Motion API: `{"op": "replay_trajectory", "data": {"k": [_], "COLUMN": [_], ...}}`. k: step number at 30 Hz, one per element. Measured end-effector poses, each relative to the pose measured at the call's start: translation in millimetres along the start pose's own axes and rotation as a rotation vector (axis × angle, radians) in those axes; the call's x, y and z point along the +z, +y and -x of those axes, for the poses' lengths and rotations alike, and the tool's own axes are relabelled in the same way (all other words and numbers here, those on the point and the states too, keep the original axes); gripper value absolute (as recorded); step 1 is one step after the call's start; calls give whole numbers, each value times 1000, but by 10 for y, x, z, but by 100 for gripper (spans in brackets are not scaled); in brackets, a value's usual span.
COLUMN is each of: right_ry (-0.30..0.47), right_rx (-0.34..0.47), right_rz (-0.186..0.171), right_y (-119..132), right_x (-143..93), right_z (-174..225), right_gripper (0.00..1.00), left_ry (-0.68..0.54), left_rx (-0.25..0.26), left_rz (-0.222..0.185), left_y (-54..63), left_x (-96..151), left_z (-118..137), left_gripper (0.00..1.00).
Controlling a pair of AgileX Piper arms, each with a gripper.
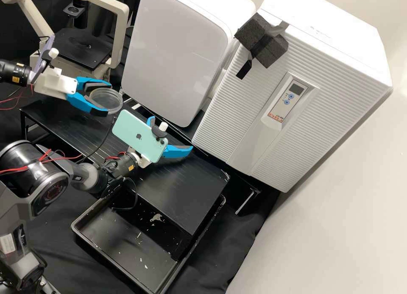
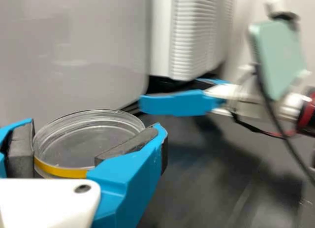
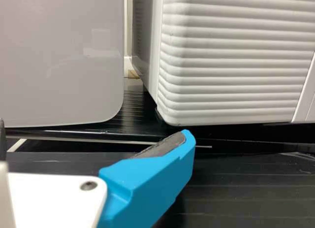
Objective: Place the petri dish on the microscope
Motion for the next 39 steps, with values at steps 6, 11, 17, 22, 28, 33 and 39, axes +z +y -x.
{"op": "replay_trajectory", "data": {"k": [6, 11, 17, 22, 28, 33, 39], "right_ry": [0, 0, 0, 0, 0, 0, 0], "right_rx": [0, 0, 0, 0, 0, 0, 0], "right_rz": [0, 0, 0, 0, 0, 0, 0], "right_y": [0, 0, 0, 0, 0, 0, 0], "right_x": [0, 0, 0, 0, 0, 0, 0], "right_z": [0, 0, 0, 0, 0, 0, 0], "right_gripper": [100, 100, 100, 100, 100, 100, 100], "left_ry": [151, 286, 413, 503, 604, 626, 646], "left_rx": [51, 103, 152, 151, 155, 155, 143], "left_rz": [29, 65, 94, 52, 48, 52, 59], "left_y": [38, 78, 100, 59, 60, 105, 195], "left_x": [-410, -717, -989, -1127, -1253, -1328, -1424], "left_z": [219, 411, 584, 630, 645, 590, 500], "left_gripper": [0, 0, 0, 0, 0, 0, 0]}}
